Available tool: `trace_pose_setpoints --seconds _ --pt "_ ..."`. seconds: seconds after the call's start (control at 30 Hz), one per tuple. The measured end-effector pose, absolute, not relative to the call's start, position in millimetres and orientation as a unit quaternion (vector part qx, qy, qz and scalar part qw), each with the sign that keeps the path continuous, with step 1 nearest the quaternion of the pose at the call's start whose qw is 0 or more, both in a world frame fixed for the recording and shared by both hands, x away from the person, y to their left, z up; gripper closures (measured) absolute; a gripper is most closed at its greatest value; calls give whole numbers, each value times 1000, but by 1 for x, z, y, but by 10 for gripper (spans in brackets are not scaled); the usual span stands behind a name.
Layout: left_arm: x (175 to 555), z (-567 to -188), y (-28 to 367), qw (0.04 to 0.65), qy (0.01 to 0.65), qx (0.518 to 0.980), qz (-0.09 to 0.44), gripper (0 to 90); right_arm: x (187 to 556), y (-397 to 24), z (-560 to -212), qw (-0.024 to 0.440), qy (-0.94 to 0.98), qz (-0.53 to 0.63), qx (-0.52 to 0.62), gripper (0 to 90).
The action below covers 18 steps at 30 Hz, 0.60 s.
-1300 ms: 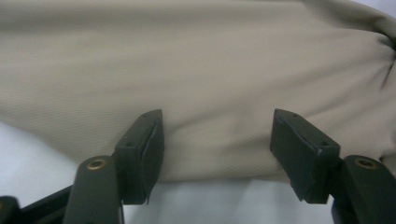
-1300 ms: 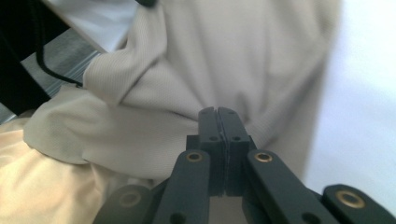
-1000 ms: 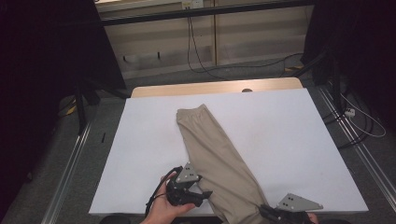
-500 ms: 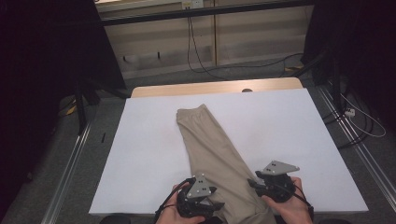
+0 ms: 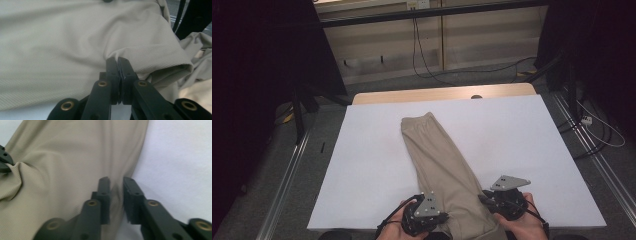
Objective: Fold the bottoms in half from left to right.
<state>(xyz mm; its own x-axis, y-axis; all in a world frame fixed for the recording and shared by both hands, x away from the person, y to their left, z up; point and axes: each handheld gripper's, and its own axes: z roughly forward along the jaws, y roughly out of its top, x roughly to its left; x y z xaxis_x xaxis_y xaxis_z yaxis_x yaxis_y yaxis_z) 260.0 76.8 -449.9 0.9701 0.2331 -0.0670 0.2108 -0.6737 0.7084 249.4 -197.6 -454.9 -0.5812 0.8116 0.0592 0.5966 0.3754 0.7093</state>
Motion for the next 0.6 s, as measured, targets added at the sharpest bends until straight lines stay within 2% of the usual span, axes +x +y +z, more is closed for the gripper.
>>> trace_pose_setpoints --seconds 0.03,0.17,0.33,0.37,0.6 --pt "261 -449 81 384 122 915 7 886 247 -198 -455 138 815 361 432 878" --pt "260 -447 88 378 123 917 6 887 241 -196 -454 146 815 357 432 886" --pt "264 -447 101 372 128 919 -10 888 228 -198 -453 130 812 363 437 888" --pt "265 -447 101 371 127 920 -11 888 221 -199 -453 113 810 371 439 889" --pt "260 -446 106 369 125 920 -33 888 195 -196 -454 96 809 383 435 890"
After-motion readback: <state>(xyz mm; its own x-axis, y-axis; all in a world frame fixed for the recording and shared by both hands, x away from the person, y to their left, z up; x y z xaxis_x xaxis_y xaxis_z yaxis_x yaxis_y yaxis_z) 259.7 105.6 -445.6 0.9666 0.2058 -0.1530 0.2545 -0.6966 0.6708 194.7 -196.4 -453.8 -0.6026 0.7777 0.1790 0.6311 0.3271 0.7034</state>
